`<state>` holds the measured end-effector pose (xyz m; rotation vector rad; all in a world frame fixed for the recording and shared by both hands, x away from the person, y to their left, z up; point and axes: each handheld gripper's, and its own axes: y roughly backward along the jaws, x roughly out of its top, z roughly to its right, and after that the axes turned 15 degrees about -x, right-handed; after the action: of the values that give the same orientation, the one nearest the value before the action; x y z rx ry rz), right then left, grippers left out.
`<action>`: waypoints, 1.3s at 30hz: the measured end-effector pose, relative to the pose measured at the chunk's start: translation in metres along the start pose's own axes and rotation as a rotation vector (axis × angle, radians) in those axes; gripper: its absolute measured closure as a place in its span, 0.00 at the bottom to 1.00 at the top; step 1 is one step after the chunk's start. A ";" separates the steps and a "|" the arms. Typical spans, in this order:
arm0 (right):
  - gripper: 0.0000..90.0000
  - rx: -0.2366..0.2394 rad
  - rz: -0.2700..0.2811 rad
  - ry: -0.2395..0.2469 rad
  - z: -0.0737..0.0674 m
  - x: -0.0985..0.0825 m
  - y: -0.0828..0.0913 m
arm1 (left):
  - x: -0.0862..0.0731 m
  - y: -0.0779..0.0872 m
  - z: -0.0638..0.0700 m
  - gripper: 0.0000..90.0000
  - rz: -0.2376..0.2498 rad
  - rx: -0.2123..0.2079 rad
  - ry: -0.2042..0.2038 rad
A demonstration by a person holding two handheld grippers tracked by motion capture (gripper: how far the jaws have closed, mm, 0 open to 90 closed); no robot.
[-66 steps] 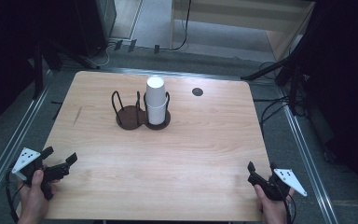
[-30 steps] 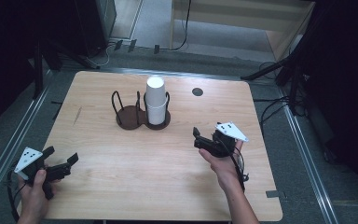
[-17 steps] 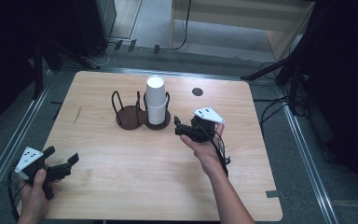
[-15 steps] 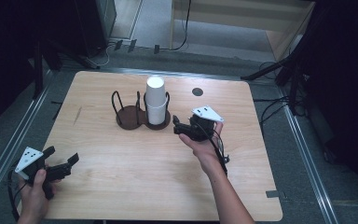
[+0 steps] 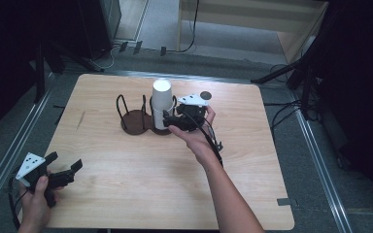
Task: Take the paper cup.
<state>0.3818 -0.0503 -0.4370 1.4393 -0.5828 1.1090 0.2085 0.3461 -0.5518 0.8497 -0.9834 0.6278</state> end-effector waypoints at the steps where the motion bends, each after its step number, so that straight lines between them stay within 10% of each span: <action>1: 0.13 0.001 -0.008 0.008 -0.003 0.002 -0.002 | 0.000 0.000 0.000 0.00 -0.001 0.000 0.000; 39: 0.30 -0.002 -0.016 -0.030 -0.034 0.038 -0.041 | 0.000 0.000 -0.002 0.00 0.003 -0.008 0.013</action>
<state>0.4234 0.0002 -0.4277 1.4593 -0.5921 1.0752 0.2097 0.3474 -0.5522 0.8361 -0.9752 0.6303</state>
